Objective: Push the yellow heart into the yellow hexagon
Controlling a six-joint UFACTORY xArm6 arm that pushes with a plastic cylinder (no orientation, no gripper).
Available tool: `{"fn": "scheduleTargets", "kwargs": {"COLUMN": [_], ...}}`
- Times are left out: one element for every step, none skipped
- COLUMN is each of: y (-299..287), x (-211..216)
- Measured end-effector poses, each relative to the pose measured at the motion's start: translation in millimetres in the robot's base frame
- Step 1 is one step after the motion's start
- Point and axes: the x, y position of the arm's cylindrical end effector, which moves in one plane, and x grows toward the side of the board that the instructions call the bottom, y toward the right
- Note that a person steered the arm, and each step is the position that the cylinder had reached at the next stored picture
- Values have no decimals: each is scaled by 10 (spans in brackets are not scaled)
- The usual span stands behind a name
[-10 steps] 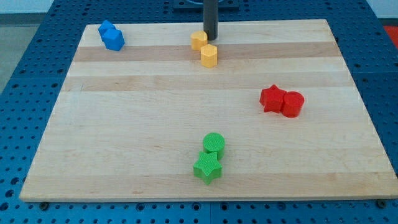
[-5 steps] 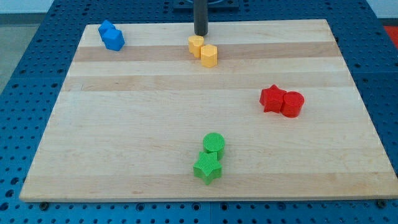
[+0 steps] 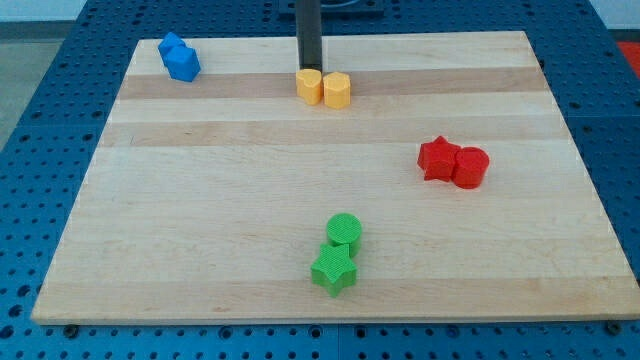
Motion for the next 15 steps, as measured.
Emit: {"fn": "scheduleTargets", "kwargs": {"y": [-316,-501,-484,-362,-139,-17,-14,-36,-395,-675,-829,-890,-1204,-1096,-570], "x": [-46,29,112,136,177,258,259,259,259,259,259,59,52,-56,-501]}}
